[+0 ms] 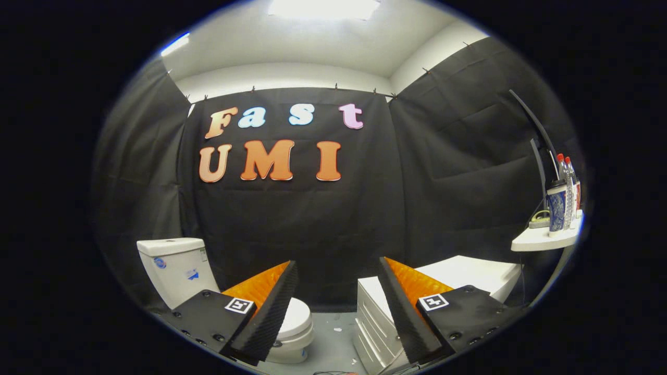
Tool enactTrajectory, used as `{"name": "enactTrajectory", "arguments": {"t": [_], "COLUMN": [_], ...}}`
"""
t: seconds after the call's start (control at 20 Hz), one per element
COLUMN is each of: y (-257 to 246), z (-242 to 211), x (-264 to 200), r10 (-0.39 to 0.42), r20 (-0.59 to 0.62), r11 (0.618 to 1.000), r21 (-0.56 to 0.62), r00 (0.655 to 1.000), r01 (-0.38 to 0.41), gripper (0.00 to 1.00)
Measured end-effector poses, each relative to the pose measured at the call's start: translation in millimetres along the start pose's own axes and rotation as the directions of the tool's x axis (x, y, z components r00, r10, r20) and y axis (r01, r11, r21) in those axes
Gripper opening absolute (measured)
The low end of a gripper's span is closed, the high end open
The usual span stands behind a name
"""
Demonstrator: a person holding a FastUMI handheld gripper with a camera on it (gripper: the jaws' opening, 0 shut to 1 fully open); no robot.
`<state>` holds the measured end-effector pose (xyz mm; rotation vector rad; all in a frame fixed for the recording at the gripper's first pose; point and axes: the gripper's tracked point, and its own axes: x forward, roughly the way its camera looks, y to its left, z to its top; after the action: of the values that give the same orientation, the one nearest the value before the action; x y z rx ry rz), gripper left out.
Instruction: Open the toilet lid.
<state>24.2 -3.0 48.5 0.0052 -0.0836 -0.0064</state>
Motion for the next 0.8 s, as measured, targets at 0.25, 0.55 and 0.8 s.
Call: {"name": "enactTrajectory", "arguments": {"t": [0.25,0.55,0.8], "y": [25.0,73.6,114.2], "z": [50.2,69.8,1.3], "x": [56.5,112.7,129.2], "r10": [0.045,0.113,0.152], "r20": [0.095,0.129,0.034], "r11": [0.996,0.992,0.988], "r21": [-0.077,-0.075,0.018], "r00": [0.994,0.985,0.988], "r01": [-0.038,-0.104,-0.153], "gripper": [0.99,0.99,0.99]}}
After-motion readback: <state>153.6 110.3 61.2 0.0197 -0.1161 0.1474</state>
